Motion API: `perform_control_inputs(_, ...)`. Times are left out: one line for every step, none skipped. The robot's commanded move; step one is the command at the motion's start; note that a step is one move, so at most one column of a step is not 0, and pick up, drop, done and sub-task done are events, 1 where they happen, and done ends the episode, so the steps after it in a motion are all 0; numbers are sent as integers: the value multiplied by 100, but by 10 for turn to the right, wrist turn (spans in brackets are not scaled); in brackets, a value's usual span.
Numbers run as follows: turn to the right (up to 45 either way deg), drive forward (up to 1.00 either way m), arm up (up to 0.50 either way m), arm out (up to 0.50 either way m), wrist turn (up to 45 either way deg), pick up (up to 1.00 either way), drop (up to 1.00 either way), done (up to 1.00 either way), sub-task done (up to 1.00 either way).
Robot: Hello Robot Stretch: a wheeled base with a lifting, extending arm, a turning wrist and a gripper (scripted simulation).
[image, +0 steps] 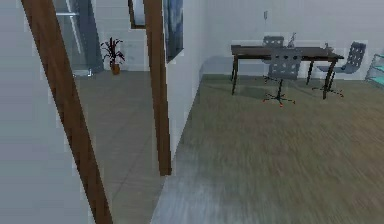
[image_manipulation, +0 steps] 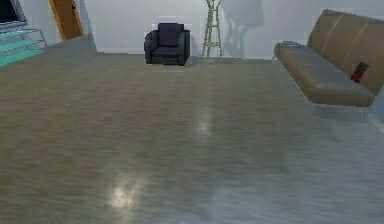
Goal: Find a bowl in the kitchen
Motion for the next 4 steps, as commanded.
perform_control_inputs(0,70,0,0,0,0,0,0,0)
perform_control_inputs(-150,0,0,0,0,0,0,0,0)
perform_control_inputs(0,35,0,0,0,0,0,0,0)
perform_control_inputs(-450,0,0,0,0,0,0,0,0)
